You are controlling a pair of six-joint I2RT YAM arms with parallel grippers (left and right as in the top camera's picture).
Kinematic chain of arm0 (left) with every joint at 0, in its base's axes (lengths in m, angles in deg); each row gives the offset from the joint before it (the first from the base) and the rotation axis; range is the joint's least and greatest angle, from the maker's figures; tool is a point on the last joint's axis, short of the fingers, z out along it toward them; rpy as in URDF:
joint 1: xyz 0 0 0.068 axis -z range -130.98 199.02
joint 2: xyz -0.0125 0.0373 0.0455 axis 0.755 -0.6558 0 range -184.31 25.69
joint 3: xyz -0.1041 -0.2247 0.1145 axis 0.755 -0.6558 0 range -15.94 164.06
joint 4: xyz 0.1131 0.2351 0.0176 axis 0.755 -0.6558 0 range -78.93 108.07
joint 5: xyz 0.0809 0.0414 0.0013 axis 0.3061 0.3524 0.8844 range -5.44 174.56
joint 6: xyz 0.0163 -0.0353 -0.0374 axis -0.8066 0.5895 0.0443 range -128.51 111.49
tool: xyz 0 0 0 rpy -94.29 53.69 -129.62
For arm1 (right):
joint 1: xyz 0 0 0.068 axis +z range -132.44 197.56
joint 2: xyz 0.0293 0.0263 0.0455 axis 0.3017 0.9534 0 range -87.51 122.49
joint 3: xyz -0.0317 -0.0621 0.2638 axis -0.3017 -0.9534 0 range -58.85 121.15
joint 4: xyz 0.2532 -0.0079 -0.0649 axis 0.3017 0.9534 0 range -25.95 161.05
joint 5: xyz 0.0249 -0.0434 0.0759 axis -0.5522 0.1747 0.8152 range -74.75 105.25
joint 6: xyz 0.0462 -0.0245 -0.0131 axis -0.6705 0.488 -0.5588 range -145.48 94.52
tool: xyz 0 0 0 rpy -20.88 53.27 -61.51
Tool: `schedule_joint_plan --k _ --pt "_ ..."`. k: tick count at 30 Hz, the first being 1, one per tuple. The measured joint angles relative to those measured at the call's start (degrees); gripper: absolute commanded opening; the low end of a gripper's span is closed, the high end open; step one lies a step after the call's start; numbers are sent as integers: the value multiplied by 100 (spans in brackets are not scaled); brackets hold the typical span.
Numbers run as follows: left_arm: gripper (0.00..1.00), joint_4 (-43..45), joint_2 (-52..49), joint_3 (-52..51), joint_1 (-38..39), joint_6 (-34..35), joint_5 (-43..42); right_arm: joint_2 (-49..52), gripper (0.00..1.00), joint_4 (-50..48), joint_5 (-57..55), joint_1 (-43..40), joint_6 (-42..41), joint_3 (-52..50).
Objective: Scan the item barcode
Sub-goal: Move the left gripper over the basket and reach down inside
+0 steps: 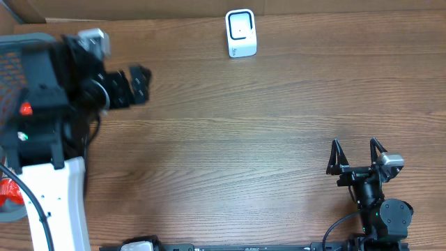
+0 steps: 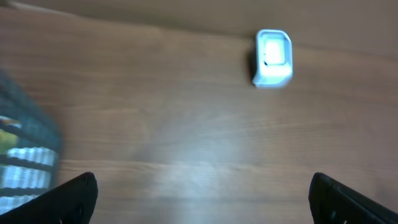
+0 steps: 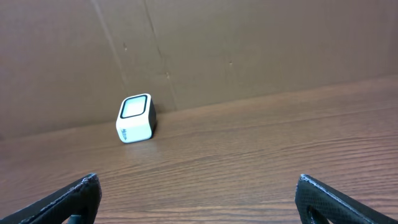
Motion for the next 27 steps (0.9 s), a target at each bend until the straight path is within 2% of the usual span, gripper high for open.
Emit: schedule_joint_plan --k 6,10,13,16,21,27 --pt "100 -730 -955 1943 -756 280 448 0 100 0 -2 0 2 0" --pt "97 -857 -1298 2616 -1611 579 566 0 100 0 0 0 0 0" --pt "90 -960 -1388 2677 -2240 793 656 0 100 2 2 0 2 0" --pt "91 -1202 -1526 2680 -2745 1001 726 -2 100 -2 -2 0 2 0" --pt "89 -1478 -1963 2579 -3364 1432 973 0 100 2 0 0 2 0" --pt "88 -968 -2321 1705 -3724 1545 1134 -2 100 0 -2 0 2 0"
